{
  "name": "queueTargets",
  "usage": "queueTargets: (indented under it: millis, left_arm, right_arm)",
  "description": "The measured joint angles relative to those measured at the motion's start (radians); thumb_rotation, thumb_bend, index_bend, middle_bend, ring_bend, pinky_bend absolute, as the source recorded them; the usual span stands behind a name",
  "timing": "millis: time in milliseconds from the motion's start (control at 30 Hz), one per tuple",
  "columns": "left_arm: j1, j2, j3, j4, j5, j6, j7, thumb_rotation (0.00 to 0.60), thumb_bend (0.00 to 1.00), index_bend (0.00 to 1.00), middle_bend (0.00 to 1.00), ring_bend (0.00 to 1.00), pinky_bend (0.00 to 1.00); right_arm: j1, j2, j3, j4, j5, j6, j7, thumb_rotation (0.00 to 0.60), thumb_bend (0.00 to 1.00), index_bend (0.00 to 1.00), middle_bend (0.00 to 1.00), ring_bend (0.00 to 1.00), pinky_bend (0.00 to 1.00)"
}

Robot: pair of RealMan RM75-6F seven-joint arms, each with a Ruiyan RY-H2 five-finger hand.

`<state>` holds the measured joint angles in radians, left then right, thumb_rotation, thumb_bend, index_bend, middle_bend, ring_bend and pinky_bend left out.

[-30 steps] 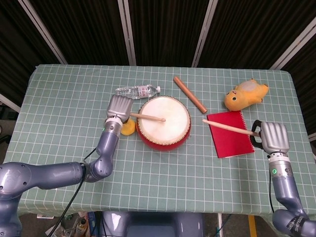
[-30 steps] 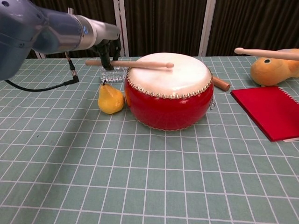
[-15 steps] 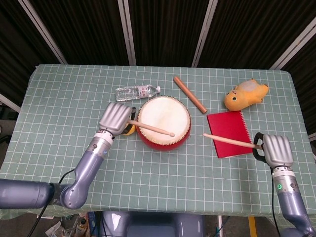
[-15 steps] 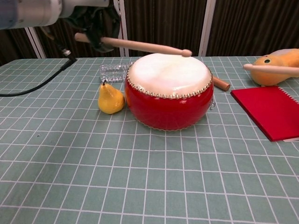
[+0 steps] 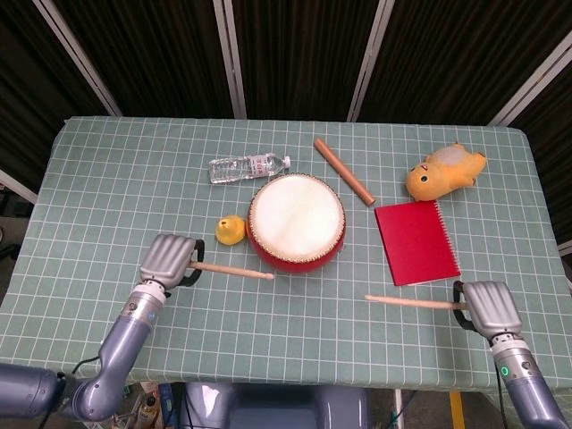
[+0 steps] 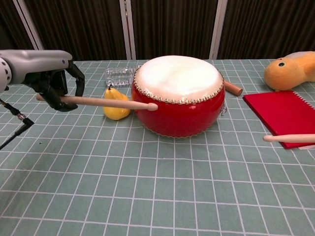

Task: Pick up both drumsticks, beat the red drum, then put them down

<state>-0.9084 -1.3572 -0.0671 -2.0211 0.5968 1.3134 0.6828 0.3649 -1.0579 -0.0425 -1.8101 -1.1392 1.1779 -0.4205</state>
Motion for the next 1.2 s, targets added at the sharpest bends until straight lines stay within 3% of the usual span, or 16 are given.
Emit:
queueTargets:
  millis: [333,567,867,1067,1200]
  left_arm:
    - [0.016,-0.148,0.009,0.138,-0.007,-0.022,0.021,0.600,0.52,0.73,1.00,1.00,1.00]
    - [0.012,-0.201,0.005,0.187,-0.044,-0.051,0.077,0.600,0.34,0.54,1.00,1.00,1.00]
    - [0.018,-0.194,0.007,0.171,-0.049,-0.048,0.122,0.600,0.16,0.41,0.99,1.00,1.00]
    - [0.030,-0.177,0.009,0.153,-0.035,-0.044,0.128,0.600,0.10,0.34,0.90,0.94,1.00]
    - [0.039,-0.162,0.015,0.137,-0.011,-0.038,0.130,0.600,0.10,0.28,0.73,0.77,0.89]
  right_arm:
    - [-0.004,-0.039,-0.002,0.044,0.005,-0.035,-0.016,0.600,0.70,0.92,1.00,1.00,0.99]
    - [-0.001,-0.044,-0.002,0.054,0.023,-0.061,-0.037,0.600,0.69,0.72,1.00,1.00,0.90]
    - [0.001,-0.050,-0.005,0.056,0.035,-0.069,-0.077,0.600,0.54,0.38,0.96,0.95,0.78]
    - [0.003,-0.051,-0.007,0.056,0.047,-0.067,-0.124,0.600,0.45,0.25,0.88,0.89,0.76]
    - [0.001,-0.056,-0.010,0.051,0.054,-0.058,-0.157,0.600,0.45,0.21,0.80,0.82,0.73]
